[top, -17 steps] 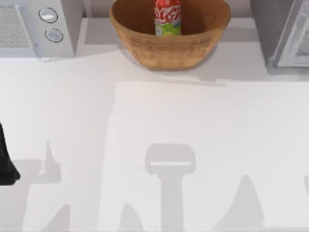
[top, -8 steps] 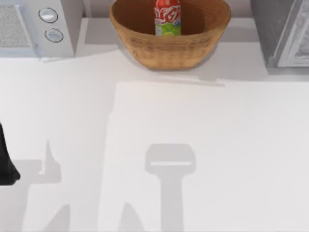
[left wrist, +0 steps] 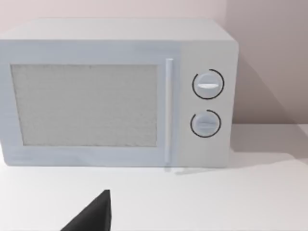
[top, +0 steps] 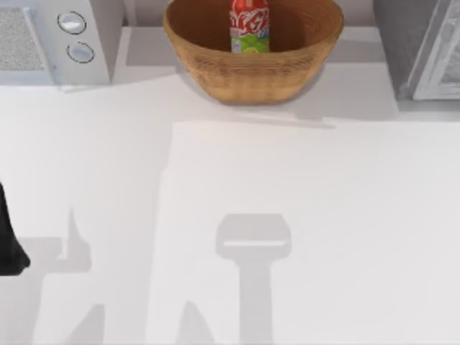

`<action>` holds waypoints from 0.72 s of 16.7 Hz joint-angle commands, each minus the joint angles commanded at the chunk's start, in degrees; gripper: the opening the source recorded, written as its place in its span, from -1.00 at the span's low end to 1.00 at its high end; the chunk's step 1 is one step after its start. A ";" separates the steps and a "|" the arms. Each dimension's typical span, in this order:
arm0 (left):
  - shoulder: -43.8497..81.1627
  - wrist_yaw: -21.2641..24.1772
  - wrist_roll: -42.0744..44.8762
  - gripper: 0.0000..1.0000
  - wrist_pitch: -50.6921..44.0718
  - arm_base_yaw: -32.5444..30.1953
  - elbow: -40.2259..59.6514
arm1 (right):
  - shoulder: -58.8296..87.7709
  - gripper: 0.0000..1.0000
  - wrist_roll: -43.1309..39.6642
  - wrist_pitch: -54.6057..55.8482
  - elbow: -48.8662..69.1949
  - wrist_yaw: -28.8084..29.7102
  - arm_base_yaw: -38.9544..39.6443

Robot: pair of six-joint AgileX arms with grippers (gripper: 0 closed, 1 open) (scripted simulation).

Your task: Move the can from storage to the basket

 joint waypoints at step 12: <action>0.00 0.00 0.00 1.00 0.00 0.00 0.00 | -2.92 1.00 0.05 -41.81 37.69 -2.00 -2.62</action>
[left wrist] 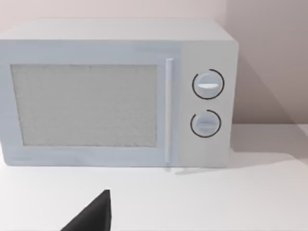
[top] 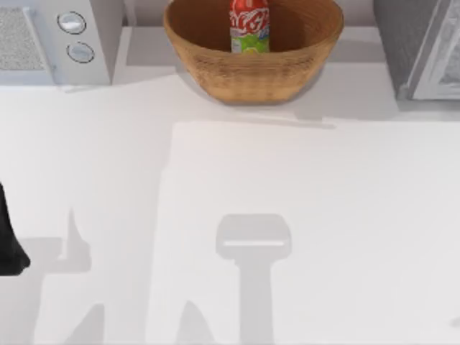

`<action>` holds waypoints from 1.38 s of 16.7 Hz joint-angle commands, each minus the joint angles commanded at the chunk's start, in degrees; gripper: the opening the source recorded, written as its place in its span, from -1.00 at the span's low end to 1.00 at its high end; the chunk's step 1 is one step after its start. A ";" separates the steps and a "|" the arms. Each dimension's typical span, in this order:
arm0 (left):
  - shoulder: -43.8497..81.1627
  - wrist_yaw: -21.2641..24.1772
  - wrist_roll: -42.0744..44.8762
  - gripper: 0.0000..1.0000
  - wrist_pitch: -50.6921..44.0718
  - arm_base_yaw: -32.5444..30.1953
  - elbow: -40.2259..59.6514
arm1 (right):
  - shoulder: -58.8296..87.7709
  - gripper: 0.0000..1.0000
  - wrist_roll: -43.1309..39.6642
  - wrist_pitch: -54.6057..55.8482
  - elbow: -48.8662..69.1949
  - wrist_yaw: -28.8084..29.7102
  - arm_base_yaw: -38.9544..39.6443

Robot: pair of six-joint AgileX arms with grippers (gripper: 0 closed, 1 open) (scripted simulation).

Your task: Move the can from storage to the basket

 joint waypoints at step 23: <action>0.00 0.00 0.00 1.00 0.00 0.00 0.00 | -8.51 1.00 -0.04 -49.55 42.30 9.26 9.78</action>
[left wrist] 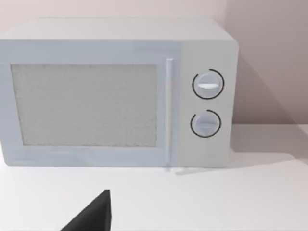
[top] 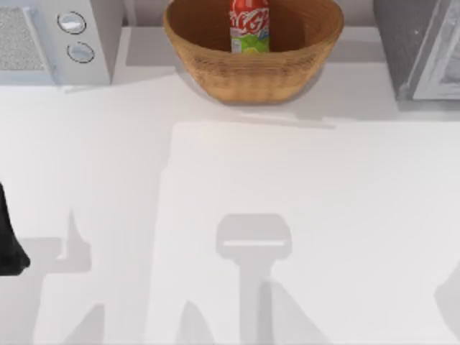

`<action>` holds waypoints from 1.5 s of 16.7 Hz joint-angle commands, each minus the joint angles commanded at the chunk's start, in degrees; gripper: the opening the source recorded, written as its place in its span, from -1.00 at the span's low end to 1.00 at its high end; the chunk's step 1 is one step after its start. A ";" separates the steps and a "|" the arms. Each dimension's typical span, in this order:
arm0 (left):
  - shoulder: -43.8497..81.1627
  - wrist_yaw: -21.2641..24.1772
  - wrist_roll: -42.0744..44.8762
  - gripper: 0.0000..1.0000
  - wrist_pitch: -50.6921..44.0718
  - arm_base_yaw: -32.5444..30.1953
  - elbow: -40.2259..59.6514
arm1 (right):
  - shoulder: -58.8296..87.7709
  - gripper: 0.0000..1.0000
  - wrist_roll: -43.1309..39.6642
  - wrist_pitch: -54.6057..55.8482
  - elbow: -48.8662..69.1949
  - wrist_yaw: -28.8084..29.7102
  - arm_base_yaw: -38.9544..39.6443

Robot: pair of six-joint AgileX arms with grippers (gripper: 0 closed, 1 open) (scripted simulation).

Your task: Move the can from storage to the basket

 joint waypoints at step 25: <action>0.00 0.00 0.00 1.00 0.00 0.00 0.00 | -3.56 1.00 -1.21 -2.95 -1.15 77.23 74.71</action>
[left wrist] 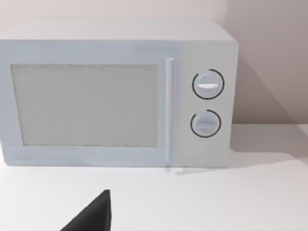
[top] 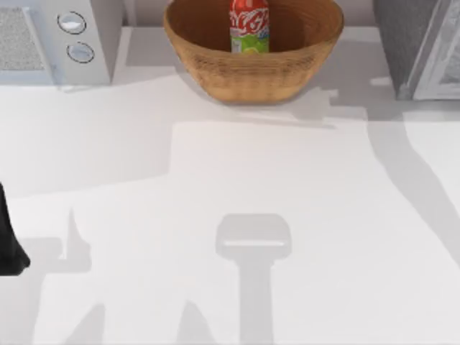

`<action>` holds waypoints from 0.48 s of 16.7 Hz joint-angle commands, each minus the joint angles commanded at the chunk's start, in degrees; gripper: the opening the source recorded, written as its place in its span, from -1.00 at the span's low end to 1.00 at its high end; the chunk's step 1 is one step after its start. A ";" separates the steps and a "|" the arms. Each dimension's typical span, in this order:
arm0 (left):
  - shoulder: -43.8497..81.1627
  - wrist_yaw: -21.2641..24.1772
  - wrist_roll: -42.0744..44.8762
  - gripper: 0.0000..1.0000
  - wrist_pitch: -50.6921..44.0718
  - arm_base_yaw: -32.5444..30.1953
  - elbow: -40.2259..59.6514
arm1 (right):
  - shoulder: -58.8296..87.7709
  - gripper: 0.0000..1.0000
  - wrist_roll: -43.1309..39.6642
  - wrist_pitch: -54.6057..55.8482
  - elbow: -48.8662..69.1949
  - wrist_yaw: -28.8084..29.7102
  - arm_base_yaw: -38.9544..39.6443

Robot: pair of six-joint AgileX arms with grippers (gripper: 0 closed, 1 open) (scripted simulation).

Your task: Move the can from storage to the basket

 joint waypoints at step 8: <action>0.00 0.00 0.00 1.00 0.00 0.00 0.00 | 7.63 1.00 0.08 2.38 5.34 -4.27 -4.18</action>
